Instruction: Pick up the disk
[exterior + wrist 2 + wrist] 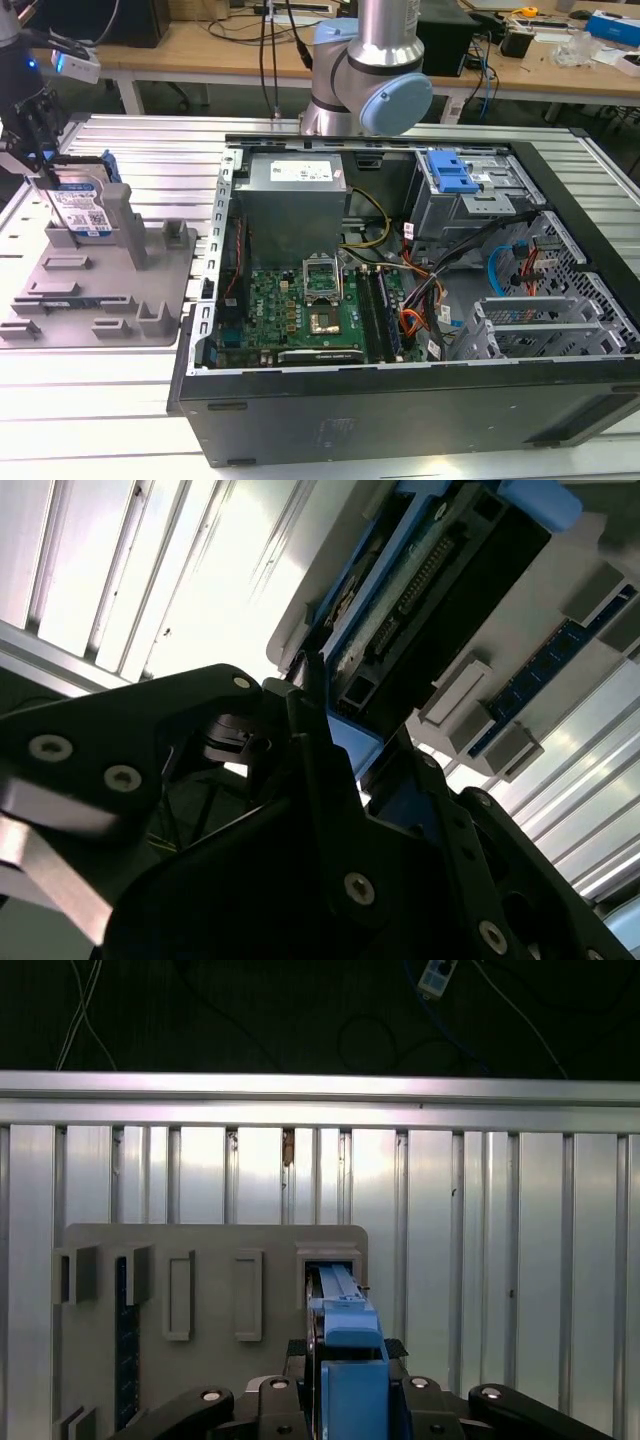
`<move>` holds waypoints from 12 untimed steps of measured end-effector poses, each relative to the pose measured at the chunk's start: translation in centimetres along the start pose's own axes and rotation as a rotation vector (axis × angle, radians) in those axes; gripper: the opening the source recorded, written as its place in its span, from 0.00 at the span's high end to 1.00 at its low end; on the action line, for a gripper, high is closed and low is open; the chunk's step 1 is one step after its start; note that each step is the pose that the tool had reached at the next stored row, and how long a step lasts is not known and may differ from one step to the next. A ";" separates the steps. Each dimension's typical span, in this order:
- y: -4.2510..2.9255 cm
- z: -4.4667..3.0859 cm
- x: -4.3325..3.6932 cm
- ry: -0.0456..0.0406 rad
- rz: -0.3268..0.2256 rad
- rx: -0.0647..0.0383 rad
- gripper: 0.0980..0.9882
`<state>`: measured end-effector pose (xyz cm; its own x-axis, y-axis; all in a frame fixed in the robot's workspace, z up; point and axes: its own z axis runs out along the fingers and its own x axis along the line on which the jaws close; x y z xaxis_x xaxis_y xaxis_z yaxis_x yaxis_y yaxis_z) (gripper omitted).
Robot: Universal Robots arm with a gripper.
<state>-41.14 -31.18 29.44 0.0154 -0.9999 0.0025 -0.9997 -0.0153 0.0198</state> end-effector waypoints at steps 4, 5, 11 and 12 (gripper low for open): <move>0.00 -0.10 0.00 -0.0002 0.000 0.001 0.70; 0.01 -0.52 0.00 -0.0002 0.000 0.000 0.70; 0.08 -4.16 0.01 0.0000 0.000 0.000 0.70; 0.09 -4.60 0.01 0.0001 0.000 0.000 0.70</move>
<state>-41.14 -31.18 34.05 0.0153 -0.9999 0.0026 -0.9997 -0.0153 0.0198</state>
